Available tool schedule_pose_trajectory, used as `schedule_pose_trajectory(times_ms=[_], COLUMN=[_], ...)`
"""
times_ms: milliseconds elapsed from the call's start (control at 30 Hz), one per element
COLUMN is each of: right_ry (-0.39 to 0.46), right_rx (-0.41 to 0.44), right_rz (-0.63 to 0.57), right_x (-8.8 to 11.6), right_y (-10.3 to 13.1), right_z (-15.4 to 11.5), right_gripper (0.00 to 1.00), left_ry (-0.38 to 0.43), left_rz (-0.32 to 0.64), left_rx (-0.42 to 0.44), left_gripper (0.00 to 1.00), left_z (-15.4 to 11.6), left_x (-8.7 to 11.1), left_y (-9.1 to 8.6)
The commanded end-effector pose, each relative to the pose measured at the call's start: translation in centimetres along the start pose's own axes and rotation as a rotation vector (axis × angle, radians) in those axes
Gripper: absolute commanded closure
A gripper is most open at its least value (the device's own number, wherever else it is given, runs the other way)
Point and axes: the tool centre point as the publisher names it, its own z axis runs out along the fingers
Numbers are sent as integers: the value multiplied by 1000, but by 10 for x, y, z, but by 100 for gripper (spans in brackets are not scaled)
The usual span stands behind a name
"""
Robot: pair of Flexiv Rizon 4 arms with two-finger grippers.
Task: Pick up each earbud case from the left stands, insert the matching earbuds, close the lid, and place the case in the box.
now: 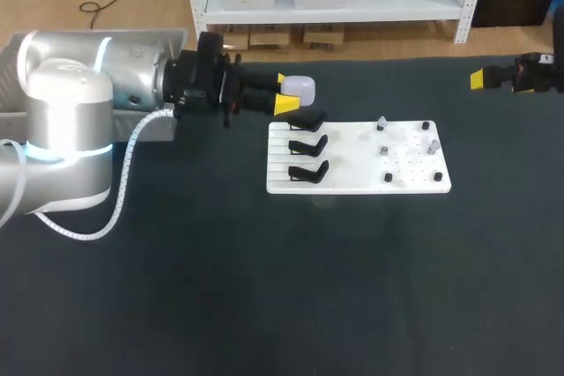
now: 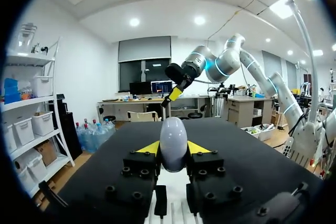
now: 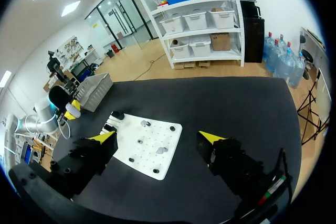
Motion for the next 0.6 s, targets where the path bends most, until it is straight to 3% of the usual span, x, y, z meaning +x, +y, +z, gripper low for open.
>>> schedule_pose_trajectory(times_ms=[33,400,600], right_ry=[0,0,-20], right_rx=[2,2,-28], right_rz=[0,0,-78], right_x=[0,0,-10], right_y=[0,0,28], right_z=[0,0,-11], right_gripper=[0,0,0], left_ry=[-3,-3,-2], left_rz=[2,2,18], left_rx=[2,2,-11], left_gripper=[100,100,100], left_z=[1,1,10], left_x=[1,1,3], left_y=[2,2,-3])
